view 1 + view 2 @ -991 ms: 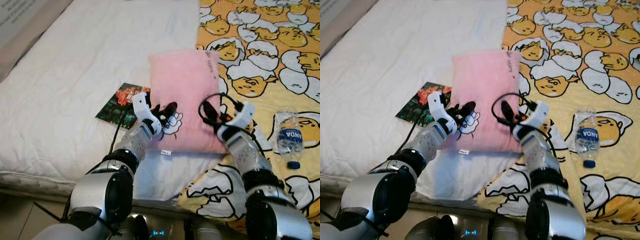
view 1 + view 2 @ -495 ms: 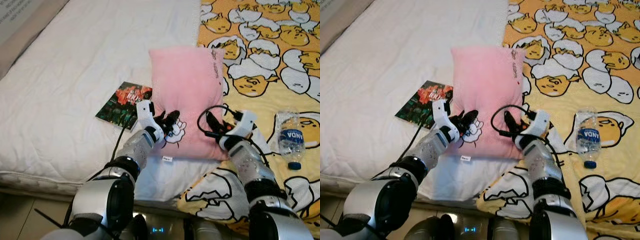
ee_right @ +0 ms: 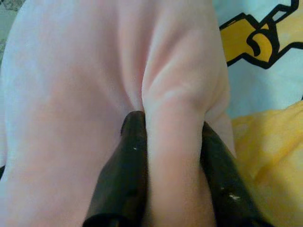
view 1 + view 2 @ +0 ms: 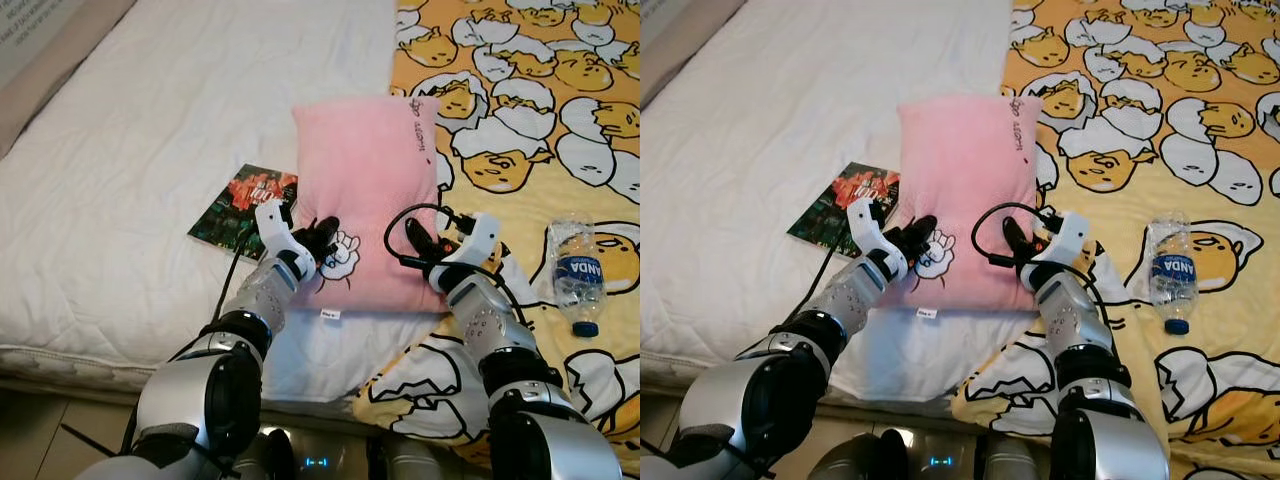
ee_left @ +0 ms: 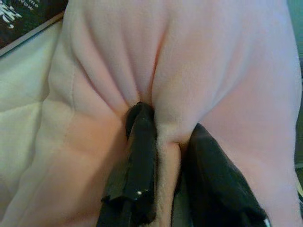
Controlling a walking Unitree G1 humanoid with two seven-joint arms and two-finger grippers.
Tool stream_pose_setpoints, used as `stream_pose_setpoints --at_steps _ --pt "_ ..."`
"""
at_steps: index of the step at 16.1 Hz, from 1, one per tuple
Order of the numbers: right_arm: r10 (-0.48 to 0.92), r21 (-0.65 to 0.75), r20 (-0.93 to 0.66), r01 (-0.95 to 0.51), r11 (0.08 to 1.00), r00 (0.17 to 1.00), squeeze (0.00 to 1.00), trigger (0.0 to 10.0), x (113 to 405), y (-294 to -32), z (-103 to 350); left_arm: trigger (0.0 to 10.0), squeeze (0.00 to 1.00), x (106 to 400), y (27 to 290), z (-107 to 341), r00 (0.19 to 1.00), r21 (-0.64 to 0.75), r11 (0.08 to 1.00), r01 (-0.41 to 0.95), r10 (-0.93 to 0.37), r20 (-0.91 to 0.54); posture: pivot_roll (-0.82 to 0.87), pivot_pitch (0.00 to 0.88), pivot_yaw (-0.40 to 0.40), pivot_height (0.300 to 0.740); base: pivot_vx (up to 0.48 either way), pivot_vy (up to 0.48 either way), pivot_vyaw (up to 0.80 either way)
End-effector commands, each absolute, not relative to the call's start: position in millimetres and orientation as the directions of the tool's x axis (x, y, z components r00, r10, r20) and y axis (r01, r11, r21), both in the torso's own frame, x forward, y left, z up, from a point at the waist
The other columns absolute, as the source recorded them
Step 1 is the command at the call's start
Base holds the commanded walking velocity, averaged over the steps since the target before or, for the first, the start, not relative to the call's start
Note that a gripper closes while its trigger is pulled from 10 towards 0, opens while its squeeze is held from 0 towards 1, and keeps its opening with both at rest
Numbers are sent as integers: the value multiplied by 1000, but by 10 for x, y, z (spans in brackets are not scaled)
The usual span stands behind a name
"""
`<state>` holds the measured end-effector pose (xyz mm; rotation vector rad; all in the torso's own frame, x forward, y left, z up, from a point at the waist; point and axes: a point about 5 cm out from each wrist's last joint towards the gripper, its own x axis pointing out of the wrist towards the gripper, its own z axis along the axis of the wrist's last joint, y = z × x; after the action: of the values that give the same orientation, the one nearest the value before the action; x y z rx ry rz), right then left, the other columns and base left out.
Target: Clean up the room
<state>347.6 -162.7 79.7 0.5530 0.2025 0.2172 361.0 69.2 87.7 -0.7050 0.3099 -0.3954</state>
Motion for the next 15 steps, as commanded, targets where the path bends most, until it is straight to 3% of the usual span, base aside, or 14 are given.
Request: stream_pose_setpoints --at_steps 1,3,5,9,12,15 --pt "286 528 -179 -154 835 941 0 0 3440 -1515 699 0 0 3528 663 752 867 -676 698 237 -466 -178 -179 78 32 740 0 0 0" --pt "271 522 -195 -134 843 943 0 0 3411 -1506 629 0 0 3561 767 779 885 -653 720 235 -437 -163 -150 0 32 740 0 0 0" --pt "265 529 -176 -135 838 948 0 0 3446 -1492 668 0 0 3614 836 850 896 -653 719 236 -421 -140 -144 0 35 740 0 0 0" --pt "262 483 -2 -229 845 965 0 0 3713 -1429 1184 0 0 3860 980 1346 913 -570 743 351 -406 33 -120 0 44 740 0 0 0" --pt "224 326 218 -288 900 950 0 0 3835 -1493 1811 0 0 4010 1084 1984 866 -323 805 498 -440 239 -111 0 47 740 0 0 0" --pt "148 185 316 -214 959 937 0 0 3686 -1671 1949 0 0 3920 1194 2154 815 -181 814 552 -480 326 -108 0 44 740 0 0 0"
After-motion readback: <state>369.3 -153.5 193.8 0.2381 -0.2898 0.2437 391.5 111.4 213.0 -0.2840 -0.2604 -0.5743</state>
